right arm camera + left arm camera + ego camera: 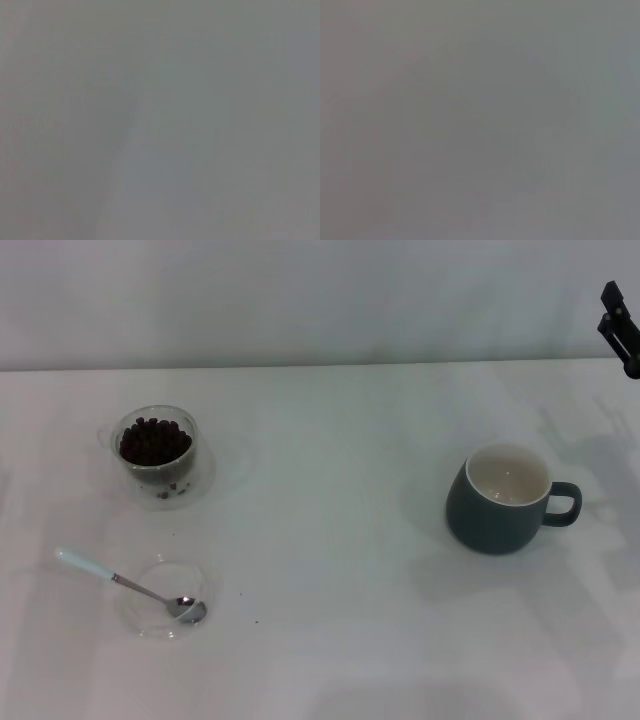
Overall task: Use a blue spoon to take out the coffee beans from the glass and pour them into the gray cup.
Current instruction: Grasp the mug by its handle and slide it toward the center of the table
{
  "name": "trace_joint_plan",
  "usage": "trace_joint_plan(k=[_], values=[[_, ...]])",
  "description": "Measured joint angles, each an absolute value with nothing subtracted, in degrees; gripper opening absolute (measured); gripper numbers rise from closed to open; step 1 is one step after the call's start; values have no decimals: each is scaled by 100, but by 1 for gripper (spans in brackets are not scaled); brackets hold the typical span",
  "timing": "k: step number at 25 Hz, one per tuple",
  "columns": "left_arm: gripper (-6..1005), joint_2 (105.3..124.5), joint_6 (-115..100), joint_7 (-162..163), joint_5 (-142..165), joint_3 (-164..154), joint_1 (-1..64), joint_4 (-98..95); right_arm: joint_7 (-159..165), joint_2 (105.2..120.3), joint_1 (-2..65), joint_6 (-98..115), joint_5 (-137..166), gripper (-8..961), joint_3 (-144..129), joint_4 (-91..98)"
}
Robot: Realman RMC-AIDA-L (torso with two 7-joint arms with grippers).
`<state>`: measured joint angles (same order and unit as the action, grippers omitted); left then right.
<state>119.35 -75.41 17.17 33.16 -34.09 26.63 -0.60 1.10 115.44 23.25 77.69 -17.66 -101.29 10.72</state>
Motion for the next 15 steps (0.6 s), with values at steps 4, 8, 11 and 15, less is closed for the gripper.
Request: trace_joint_plan(k=[4, 8, 11, 15], values=[[862, 11938, -7614, 1777, 3320, -3410, 2564, -59, 522, 11536, 2262, 7766, -1732, 852, -10133, 1052], [862, 11941, -7857, 2079, 3322, -3410, 2378, -53, 869, 11509, 2153, 7757, -1709, 851, -10143, 1055], [862, 11936, -7973, 2352, 3330, -3436, 2238, -52, 906, 11501, 2052, 7753, -1643, 851, -10144, 1082], [862, 11933, -7988, 2425, 3338, -3469, 2105, -52, 900, 11495, 1989, 7686, -1417, 851, -10143, 1013]])
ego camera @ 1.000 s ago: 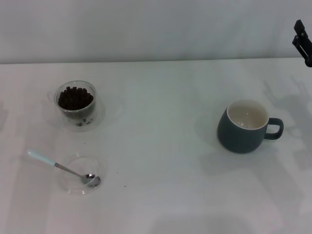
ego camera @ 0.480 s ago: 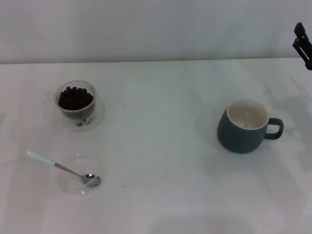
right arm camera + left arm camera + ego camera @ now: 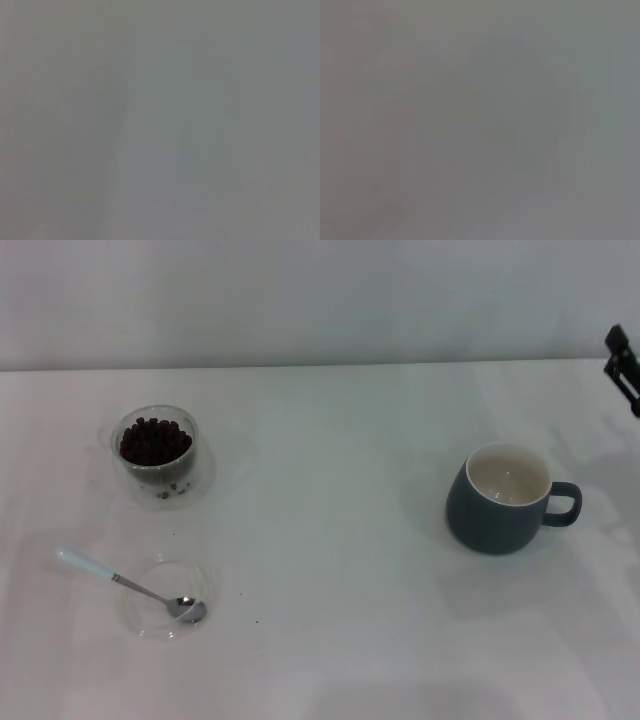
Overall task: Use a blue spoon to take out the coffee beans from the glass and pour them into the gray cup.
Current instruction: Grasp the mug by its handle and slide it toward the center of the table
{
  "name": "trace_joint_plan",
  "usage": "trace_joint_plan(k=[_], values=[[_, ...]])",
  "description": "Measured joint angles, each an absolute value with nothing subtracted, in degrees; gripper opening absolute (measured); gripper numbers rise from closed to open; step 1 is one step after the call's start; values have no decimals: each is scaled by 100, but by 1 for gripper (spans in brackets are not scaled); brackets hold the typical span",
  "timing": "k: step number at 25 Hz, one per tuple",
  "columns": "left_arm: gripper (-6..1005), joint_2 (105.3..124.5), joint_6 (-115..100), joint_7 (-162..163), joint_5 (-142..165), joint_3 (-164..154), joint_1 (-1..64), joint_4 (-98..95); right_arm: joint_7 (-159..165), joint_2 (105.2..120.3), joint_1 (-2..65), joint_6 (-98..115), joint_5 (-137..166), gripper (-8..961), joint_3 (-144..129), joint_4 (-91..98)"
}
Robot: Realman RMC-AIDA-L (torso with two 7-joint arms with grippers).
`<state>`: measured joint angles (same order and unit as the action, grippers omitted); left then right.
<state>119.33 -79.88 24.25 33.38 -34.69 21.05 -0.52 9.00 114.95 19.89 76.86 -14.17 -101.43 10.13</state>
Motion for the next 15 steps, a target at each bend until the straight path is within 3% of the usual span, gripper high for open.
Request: trace_joint_plan(k=[15], values=[[861, 11912, -7921, 2385, 3340, -3472, 2142, -88, 1024, 11444, 1100, 7921, -309, 851, -10175, 1024]])
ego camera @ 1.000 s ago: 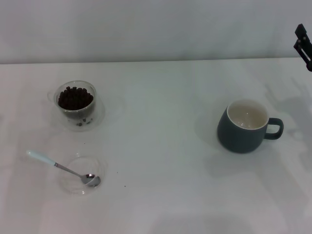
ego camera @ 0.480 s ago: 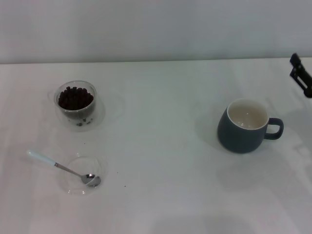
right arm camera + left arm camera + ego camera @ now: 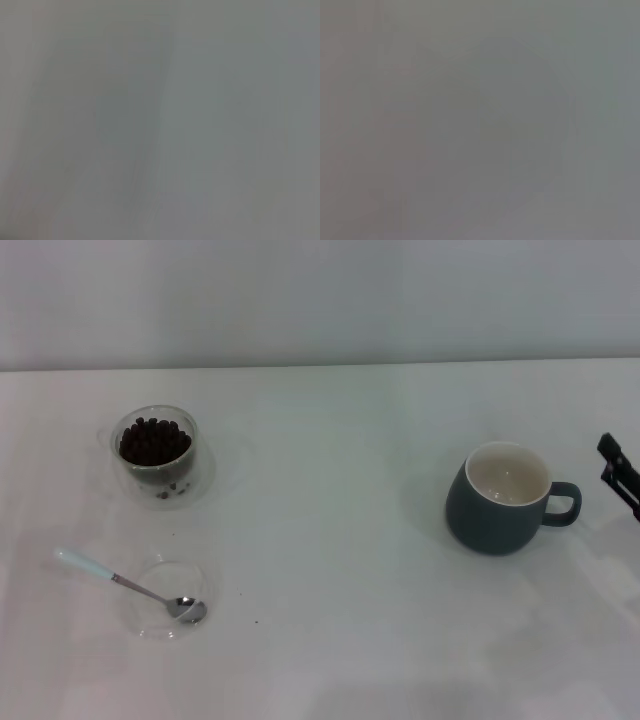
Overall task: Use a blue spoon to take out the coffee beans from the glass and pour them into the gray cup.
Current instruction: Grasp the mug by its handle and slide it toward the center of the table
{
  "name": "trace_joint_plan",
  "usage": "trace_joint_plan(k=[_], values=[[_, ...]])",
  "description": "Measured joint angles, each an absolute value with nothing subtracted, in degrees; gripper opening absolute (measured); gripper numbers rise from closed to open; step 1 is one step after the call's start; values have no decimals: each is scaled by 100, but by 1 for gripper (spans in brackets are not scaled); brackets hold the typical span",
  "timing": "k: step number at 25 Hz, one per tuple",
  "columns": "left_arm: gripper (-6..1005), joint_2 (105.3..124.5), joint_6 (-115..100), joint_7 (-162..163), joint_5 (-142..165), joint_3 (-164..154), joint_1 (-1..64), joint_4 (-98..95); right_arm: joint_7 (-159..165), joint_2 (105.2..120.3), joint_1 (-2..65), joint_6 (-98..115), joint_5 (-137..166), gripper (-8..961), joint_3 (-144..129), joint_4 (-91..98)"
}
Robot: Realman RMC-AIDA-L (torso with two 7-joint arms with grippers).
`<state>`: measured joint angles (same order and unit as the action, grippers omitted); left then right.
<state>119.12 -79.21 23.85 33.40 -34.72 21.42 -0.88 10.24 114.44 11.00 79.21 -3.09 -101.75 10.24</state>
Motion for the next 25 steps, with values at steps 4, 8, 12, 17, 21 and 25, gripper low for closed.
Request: trace_joint_plan(k=[4, 8, 12, 17, 21, 25], values=[[862, 11904, -7914, 2382, 3340, -3471, 2159, -89, 1296, 11368, 918, 7984, -14, 843, -10177, 970], [861, 11905, -7911, 2381, 3340, -3471, 2152, -84, 1329, 11371, 851, 7962, 92, 836, -10189, 900], [861, 11907, -7907, 2381, 3340, -3471, 2152, -59, 1283, 11451, 922, 7950, 146, 836, -10207, 697], [861, 11911, -7874, 2381, 3340, -3471, 2125, -53, 1248, 11491, 969, 7751, 339, 836, -10224, 664], [862, 11917, -7840, 2381, 3340, -3472, 2113, -52, 1249, 11506, 982, 7578, 425, 835, -10239, 677], [862, 11919, -7813, 2381, 3341, -3472, 2110, -52, 1237, 11517, 1067, 7199, 476, 835, -10308, 737]])
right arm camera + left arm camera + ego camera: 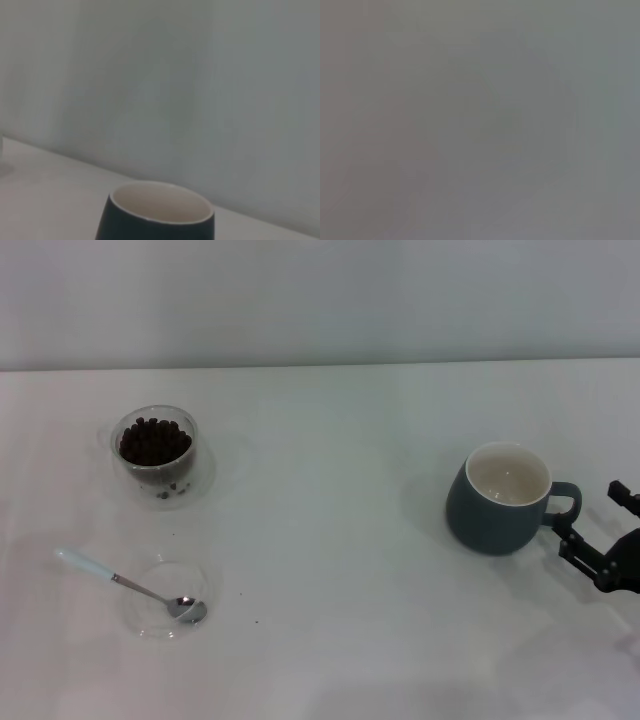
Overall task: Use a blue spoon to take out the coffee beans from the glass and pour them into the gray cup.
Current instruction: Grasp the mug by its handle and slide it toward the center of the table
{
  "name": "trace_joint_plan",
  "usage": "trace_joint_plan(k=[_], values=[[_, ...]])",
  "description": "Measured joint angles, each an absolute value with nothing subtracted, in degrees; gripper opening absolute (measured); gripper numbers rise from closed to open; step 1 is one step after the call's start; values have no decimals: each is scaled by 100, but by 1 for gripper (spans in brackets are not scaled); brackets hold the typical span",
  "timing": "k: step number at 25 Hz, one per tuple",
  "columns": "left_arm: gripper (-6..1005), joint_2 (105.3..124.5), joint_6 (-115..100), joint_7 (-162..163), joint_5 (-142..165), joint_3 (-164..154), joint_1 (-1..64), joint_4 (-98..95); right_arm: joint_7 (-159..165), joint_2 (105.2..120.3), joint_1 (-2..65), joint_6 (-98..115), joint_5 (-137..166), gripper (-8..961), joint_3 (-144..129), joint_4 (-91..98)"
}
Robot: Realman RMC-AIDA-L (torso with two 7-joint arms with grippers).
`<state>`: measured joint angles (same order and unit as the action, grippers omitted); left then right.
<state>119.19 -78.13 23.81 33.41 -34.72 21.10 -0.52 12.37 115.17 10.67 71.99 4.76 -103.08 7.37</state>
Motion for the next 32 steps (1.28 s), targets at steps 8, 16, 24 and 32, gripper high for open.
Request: trace_joint_plan(k=[8, 16, 24, 32], values=[[861, 11926, -7778, 2381, 3349, -3471, 2066, -44, 1237, 11532, 1174, 6691, 457, 836, -10326, 893], [862, 11913, -7778, 2381, 3349, -3472, 2038, -67, 1226, 11531, 1301, 6336, 417, 818, -10262, 970], [861, 11899, -7778, 2372, 3349, -3472, 2058, -105, 1223, 11531, 1431, 6189, 400, 764, -10243, 976], [862, 11889, -7778, 2243, 3348, -3471, 2090, -113, 1221, 11531, 1565, 6025, 395, 687, -10238, 988]])
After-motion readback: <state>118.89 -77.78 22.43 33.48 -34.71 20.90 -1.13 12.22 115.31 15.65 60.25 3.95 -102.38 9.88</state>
